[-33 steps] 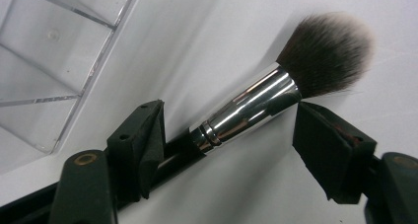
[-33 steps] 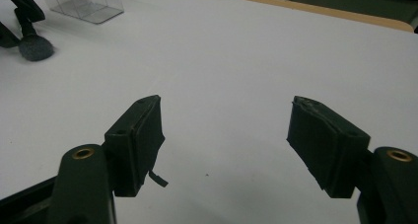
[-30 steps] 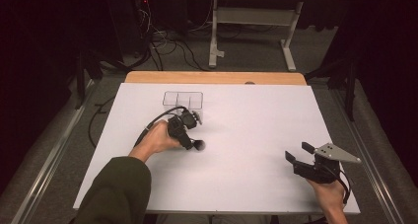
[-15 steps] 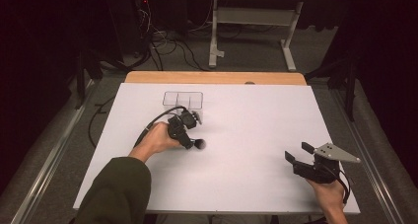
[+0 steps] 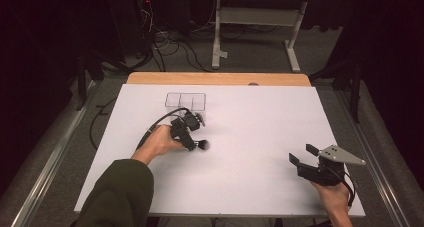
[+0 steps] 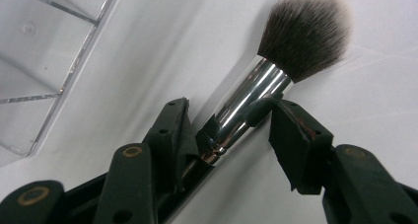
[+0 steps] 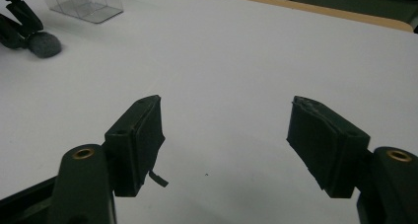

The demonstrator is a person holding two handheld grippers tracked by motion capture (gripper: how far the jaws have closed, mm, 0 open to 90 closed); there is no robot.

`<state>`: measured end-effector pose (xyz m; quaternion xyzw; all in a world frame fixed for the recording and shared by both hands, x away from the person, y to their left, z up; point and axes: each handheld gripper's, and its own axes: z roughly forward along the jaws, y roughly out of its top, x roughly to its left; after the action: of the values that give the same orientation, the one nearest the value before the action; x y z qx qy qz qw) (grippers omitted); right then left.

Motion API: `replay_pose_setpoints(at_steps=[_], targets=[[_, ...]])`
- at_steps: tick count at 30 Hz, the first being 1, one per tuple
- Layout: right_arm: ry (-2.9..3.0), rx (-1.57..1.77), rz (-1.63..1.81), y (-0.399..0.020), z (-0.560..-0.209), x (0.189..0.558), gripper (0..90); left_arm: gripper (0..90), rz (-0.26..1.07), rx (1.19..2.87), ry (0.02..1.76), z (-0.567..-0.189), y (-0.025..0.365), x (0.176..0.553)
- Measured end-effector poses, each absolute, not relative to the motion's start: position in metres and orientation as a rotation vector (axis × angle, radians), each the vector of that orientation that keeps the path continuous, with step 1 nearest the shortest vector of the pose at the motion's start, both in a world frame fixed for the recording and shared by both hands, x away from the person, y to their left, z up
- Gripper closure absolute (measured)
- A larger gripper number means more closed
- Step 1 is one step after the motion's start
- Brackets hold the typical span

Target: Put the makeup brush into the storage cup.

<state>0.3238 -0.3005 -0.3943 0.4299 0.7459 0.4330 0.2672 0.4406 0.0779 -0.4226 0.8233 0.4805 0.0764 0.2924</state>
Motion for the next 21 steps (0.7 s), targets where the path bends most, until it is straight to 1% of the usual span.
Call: replay_pose_setpoints(at_steps=[7, 21], targets=[[2.012, 1.160, 1.167, -0.3007, -0.3943, 0.3238, 31.2, 52.2, 0.200, 2.195, 1.284, -0.4230, 0.0775, 0.4402], [2.016, 1.150, 1.162, -0.2990, -0.3943, 0.3237, 31.4, 61.7, 0.174, 2.215, 1.260, -0.4224, 0.0759, 0.4372]])
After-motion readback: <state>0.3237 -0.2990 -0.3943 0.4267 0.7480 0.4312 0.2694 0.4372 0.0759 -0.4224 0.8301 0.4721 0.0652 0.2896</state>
